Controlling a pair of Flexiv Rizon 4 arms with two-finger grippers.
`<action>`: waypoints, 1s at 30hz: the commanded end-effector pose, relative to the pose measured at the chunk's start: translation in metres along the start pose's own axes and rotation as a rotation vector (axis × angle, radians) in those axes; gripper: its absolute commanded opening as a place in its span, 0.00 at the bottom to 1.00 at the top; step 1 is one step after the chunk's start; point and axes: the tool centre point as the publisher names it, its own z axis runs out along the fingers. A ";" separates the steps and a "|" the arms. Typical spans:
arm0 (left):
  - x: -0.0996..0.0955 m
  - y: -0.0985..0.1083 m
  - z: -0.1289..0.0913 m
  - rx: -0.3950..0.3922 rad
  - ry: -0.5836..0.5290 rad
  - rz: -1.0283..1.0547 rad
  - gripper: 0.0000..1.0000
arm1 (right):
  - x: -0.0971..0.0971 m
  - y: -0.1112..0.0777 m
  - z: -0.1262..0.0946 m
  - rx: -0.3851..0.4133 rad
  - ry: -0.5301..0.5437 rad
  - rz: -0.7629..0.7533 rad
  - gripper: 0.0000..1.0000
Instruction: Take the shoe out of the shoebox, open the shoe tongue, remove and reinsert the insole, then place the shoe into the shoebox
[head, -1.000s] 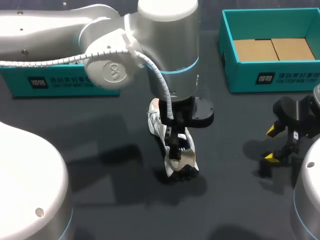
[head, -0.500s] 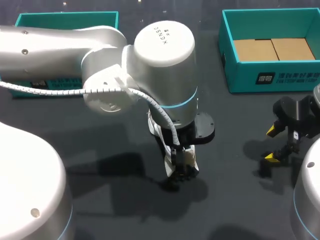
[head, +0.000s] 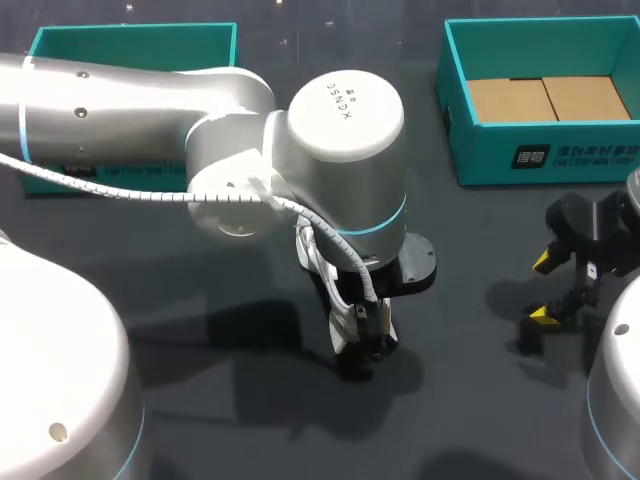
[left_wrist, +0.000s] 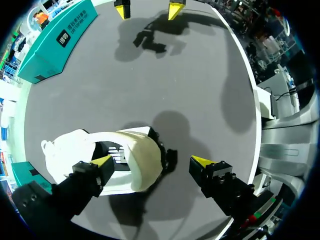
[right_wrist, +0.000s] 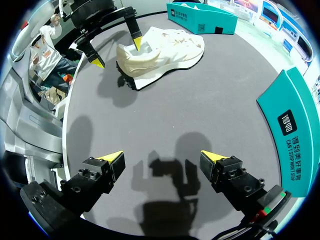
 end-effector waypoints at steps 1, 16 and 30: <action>-0.002 -0.004 0.016 -0.005 0.007 -0.014 1.00 | 0.001 0.000 0.001 0.003 -0.003 0.001 1.00; 0.006 -0.003 0.042 -0.061 -0.019 -0.066 0.90 | 0.001 0.000 0.001 0.003 -0.003 0.001 1.00; 0.009 -0.001 0.043 -0.066 -0.020 -0.095 0.00 | 0.001 0.000 0.001 0.003 -0.003 0.001 1.00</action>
